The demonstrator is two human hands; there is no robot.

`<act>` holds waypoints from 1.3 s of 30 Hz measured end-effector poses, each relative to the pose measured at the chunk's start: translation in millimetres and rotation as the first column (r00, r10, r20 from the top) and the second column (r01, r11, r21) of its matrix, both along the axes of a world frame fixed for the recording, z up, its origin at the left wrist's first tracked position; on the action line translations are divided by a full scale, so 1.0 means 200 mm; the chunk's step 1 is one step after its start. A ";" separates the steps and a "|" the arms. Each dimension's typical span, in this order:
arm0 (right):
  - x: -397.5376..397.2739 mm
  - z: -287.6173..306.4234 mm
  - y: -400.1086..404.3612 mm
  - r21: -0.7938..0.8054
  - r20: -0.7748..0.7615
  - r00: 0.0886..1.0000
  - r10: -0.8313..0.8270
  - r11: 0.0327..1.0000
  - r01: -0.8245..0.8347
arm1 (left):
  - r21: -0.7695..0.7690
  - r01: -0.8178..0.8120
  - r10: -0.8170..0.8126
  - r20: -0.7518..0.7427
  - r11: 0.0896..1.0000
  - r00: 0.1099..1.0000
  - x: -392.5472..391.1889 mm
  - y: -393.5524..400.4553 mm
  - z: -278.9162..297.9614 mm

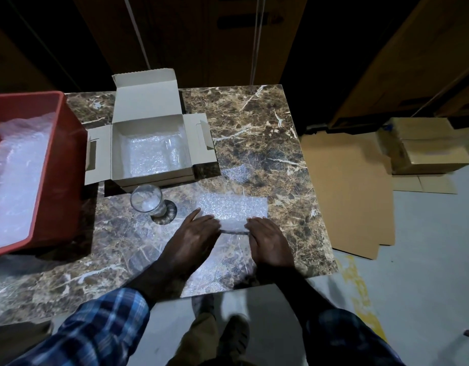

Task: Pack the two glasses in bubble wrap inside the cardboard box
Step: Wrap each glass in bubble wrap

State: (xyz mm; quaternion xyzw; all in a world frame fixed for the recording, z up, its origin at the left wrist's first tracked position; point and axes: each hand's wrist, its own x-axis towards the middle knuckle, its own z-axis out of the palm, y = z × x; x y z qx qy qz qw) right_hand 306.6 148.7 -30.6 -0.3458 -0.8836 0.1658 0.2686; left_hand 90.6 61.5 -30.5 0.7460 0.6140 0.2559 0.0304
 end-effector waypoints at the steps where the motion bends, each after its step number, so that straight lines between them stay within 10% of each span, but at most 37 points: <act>1: 0.01 0.00 0.00 -0.032 -0.029 0.999 -0.043 0.999 0.042 | -0.014 -0.010 0.010 0.016 1.000 1.000 0.00 0.00 0.01; 12: -0.03 0.15 0.21 -0.631 0.026 0.922 -0.387 0.709 0.315 | -0.390 -0.372 0.525 0.439 0.842 0.729 -0.02 0.14 0.17; 20: -0.09 0.15 0.32 -0.584 0.197 0.885 -0.423 0.674 0.452 | -0.420 -0.543 0.686 0.453 0.727 0.568 0.00 0.25 0.09; 32: -0.14 0.12 0.28 -0.368 0.233 0.851 -0.471 0.767 0.526 | -0.318 -0.664 0.735 0.356 0.676 0.578 0.06 0.31 0.06; 39: -0.17 0.07 0.22 0.063 0.406 0.824 -0.397 0.911 0.408 | -0.106 -0.601 0.606 0.012 0.792 0.796 0.10 0.29 0.08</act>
